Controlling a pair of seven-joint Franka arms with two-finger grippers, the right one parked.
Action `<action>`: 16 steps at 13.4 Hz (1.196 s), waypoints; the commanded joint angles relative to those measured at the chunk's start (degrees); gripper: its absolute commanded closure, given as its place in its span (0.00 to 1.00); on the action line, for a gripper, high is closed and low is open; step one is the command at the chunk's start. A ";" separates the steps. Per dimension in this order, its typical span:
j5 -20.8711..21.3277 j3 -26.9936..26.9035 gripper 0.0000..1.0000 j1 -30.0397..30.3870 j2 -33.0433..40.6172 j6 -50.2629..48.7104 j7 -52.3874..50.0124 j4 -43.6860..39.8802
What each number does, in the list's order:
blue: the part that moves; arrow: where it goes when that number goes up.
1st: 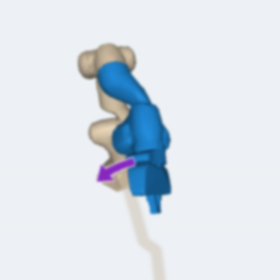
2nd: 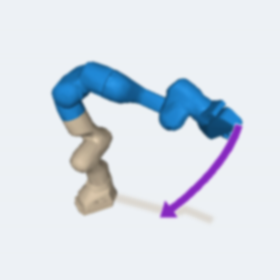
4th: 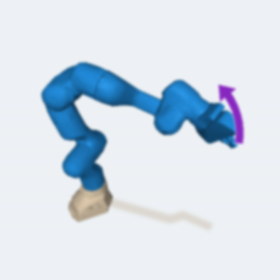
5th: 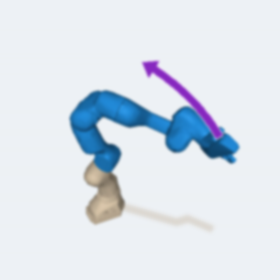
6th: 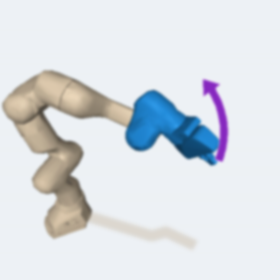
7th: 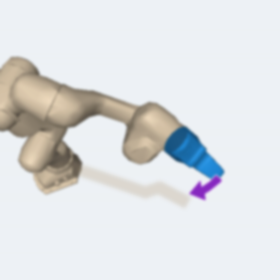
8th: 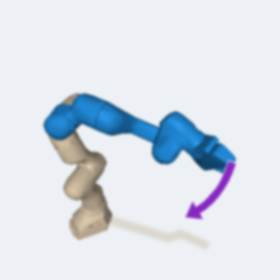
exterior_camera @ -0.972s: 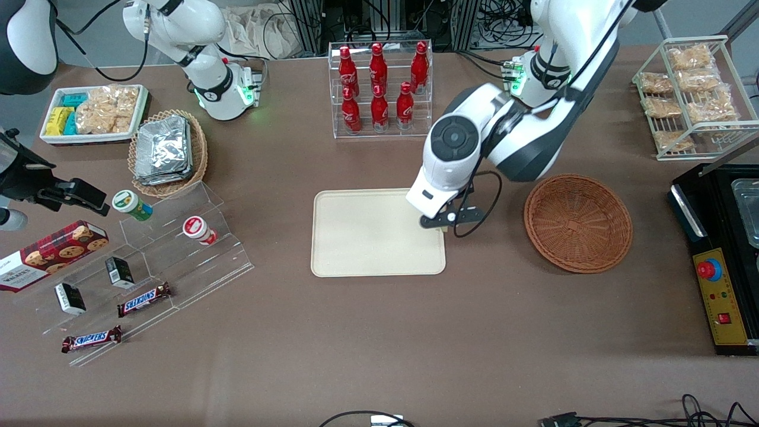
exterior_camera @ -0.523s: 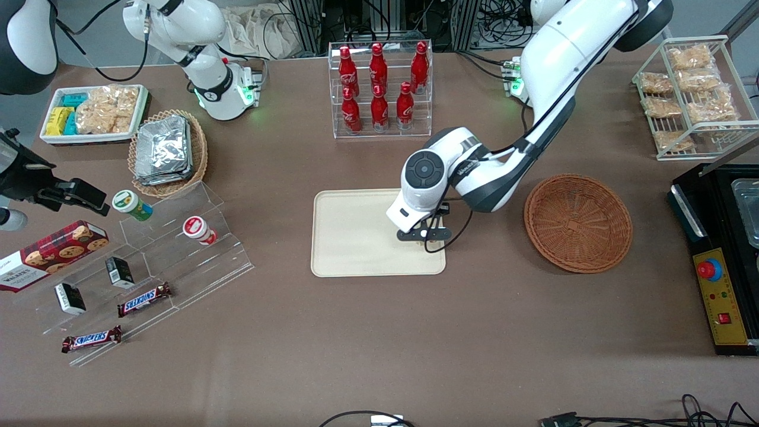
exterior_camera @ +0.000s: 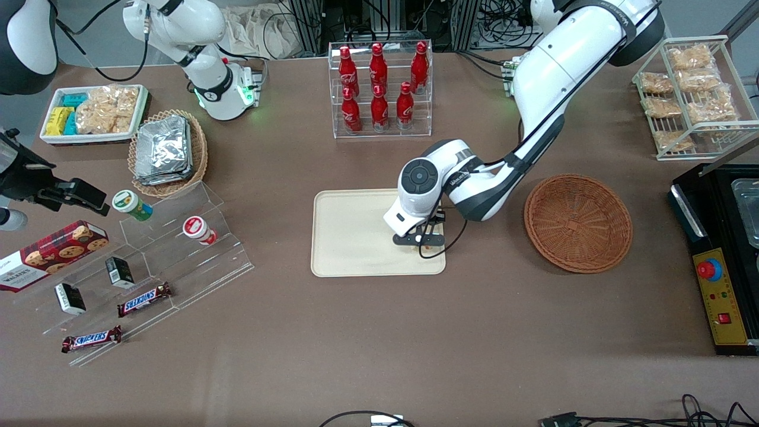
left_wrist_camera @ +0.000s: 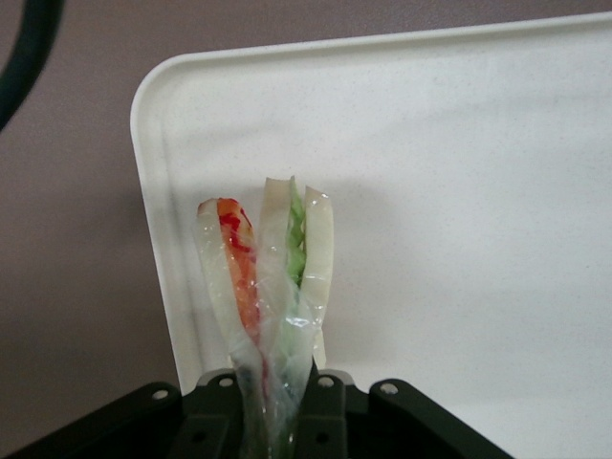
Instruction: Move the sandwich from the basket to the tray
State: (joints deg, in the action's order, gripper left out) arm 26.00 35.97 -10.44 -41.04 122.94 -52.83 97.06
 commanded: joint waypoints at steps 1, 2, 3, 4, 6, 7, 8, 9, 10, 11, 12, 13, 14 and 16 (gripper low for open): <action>1.42 0.15 0.82 0.16 0.35 1.16 -1.40 1.03; 1.42 0.15 0.59 0.16 0.35 1.16 -1.40 1.12; 1.33 0.07 0.01 0.33 0.35 1.07 -1.83 1.12; 1.33 0.06 0.00 0.34 0.43 0.99 -2.45 1.12; 1.33 0.15 0.00 0.51 0.52 0.81 -2.54 1.12; 1.25 0.15 0.00 0.69 0.70 0.63 -3.06 1.12; 1.25 0.15 0.00 0.69 0.87 0.63 -4.46 0.94; 1.16 0.15 0.00 0.69 1.13 0.46 -5.87 0.77; 0.90 0.33 0.00 0.69 1.57 0.46 -7.18 0.50; 0.37 0.33 0.00 0.69 2.62 0.28 -8.15 -0.11; 0.19 0.50 0.00 0.86 4.11 -0.85 -8.43 -0.55; -0.33 0.50 0.00 0.95 5.69 -2.86 -8.17 -1.51; -2.34 0.50 0.00 1.21 7.27 -5.32 -7.56 -2.91; -7.35 0.24 0.00 1.74 11.48 -10.15 -7.02 -6.25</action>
State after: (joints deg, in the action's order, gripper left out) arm 22.00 36.07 -9.41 -34.52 117.43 -59.87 92.50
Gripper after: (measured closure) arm 0.000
